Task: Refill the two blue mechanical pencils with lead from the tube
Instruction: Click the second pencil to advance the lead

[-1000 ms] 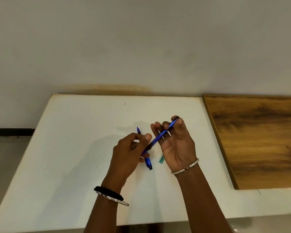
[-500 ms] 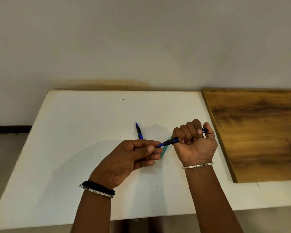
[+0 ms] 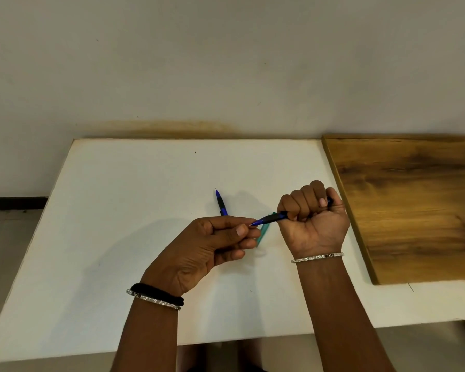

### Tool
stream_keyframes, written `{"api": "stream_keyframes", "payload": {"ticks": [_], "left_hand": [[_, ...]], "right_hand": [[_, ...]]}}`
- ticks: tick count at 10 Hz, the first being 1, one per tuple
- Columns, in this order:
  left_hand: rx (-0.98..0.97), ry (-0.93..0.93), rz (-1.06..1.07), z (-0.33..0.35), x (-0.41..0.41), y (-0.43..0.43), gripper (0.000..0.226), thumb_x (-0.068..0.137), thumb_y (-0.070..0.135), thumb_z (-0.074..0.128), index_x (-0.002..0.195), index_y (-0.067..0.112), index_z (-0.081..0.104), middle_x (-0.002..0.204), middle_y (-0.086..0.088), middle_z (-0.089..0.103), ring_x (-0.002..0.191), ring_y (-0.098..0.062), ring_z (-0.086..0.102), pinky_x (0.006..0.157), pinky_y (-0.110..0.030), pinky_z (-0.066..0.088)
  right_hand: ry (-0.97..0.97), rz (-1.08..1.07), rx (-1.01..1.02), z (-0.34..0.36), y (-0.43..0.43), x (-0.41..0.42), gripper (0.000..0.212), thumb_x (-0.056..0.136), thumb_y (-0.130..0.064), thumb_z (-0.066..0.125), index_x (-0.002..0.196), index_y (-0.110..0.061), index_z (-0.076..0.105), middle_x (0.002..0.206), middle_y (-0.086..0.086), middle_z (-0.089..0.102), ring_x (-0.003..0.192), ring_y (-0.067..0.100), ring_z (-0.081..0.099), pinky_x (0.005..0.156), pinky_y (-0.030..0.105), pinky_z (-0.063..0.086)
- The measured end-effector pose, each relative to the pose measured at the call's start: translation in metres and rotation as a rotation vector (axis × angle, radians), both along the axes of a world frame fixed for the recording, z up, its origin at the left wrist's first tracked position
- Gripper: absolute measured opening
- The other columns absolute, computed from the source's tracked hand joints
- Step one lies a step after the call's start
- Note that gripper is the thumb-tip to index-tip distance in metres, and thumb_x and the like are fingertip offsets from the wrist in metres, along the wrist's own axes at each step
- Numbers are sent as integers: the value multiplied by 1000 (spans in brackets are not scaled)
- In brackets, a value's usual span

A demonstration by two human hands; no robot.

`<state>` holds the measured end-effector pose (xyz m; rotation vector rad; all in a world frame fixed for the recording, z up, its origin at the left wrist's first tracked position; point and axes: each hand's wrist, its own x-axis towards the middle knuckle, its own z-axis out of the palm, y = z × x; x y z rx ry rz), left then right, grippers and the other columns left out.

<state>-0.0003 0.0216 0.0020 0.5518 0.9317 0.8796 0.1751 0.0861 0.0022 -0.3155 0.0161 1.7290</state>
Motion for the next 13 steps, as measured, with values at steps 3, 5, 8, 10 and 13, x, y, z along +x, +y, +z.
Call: {"api": "stream_keyframes", "payload": {"ticks": [3, 5, 8, 10, 13], "left_hand": [[6, 10, -10, 1, -1, -1, 32, 72, 31, 74, 101, 18, 77, 104, -6, 76, 88, -12, 73, 65, -17, 55], [17, -11, -12, 3, -1, -1, 35, 71, 32, 75, 102, 17, 76, 104, -6, 76, 88, -12, 73, 65, -17, 55], [27, -18, -25, 3, -1, 0, 34, 71, 33, 75, 101, 18, 77, 102, -5, 76, 87, -10, 73, 65, -17, 55], [29, -22, -27, 2, -2, 0, 33, 73, 31, 74, 102, 17, 76, 102, -5, 76, 87, -11, 73, 65, -17, 55], [31, -21, -31, 1, -2, -1, 34, 72, 32, 74, 103, 18, 76, 103, -5, 76, 87, -11, 73, 65, -18, 56]], "right_hand": [[4, 4, 3, -3, -1, -1, 42, 94, -31, 27, 55, -17, 32, 46, -6, 15, 39, 11, 11, 39, 24, 20], [-26, 13, 78, 5, 0, 0, 35, 87, -29, 34, 54, -17, 34, 46, -6, 15, 39, 11, 11, 39, 24, 19], [-80, 34, 144, 9, 1, 1, 34, 86, -28, 33, 54, -17, 35, 45, -6, 15, 38, 11, 11, 40, 24, 17], [-79, 39, 154, 8, 1, 1, 37, 89, -32, 32, 55, -17, 35, 46, -6, 15, 39, 11, 11, 41, 23, 18], [-52, 43, 157, 8, 0, 2, 47, 96, -36, 21, 55, -17, 34, 46, -6, 15, 39, 11, 11, 40, 24, 19]]}}
